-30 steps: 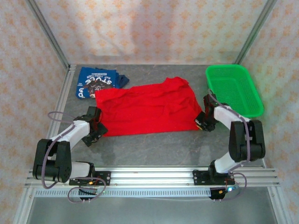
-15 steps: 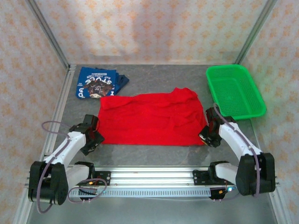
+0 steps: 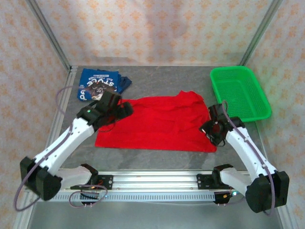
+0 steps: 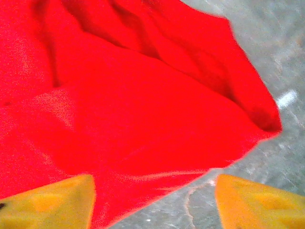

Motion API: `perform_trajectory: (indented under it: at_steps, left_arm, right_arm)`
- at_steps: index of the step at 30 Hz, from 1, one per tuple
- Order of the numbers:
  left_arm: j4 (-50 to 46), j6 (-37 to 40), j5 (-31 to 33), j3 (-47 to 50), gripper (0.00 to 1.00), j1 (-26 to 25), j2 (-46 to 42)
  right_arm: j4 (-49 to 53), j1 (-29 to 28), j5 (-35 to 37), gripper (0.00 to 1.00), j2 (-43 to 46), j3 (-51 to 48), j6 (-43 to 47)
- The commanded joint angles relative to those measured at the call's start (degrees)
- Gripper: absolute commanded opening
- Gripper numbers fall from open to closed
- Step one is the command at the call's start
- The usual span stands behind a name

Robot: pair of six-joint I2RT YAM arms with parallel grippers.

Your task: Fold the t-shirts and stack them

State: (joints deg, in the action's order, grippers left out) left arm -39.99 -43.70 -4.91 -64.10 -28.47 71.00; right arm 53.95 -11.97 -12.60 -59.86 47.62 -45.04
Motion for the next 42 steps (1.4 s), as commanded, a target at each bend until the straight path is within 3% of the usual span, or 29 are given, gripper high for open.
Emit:
perform_trajectory:
  at_steps: [1,6,10,16,26,36,42]
  left_arm:
    - [6.07,10.21,-7.92,-5.78,0.90,-4.75,9.53]
    - [4.65,16.96,-15.02,-19.54,0.82,-10.80,27.81]
    - [0.64,20.38,-15.10,-31.41,0.72,-15.20,40.79]
    - [-4.09,19.93,-13.33,-41.77,0.65,-16.26,52.87]
    - [-5.85,17.30,-7.49,-49.69,0.51,-16.94,61.37]
    - [-2.98,16.42,-11.12,-51.72,0.40,-16.98,64.94]
    - [-3.75,16.66,-10.37,-51.44,0.04,-16.58,64.38]
  right_arm:
    - [-2.19,-0.33,1.43,0.77,-2.95,4.59,6.01]
    - [-4.71,1.07,0.31,0.89,-10.25,10.95,12.86]
    - [-7.26,4.95,-3.16,0.89,-14.17,11.38,14.37]
    - [-9.88,7.13,-5.51,0.89,-16.36,8.84,14.41]
    - [-16.00,7.26,-8.66,0.89,-13.85,0.40,10.55]
    - [-17.46,7.24,-7.52,0.89,-12.05,-4.12,8.13]
    - [-20.03,7.35,-6.04,0.88,-11.03,-7.57,4.95]
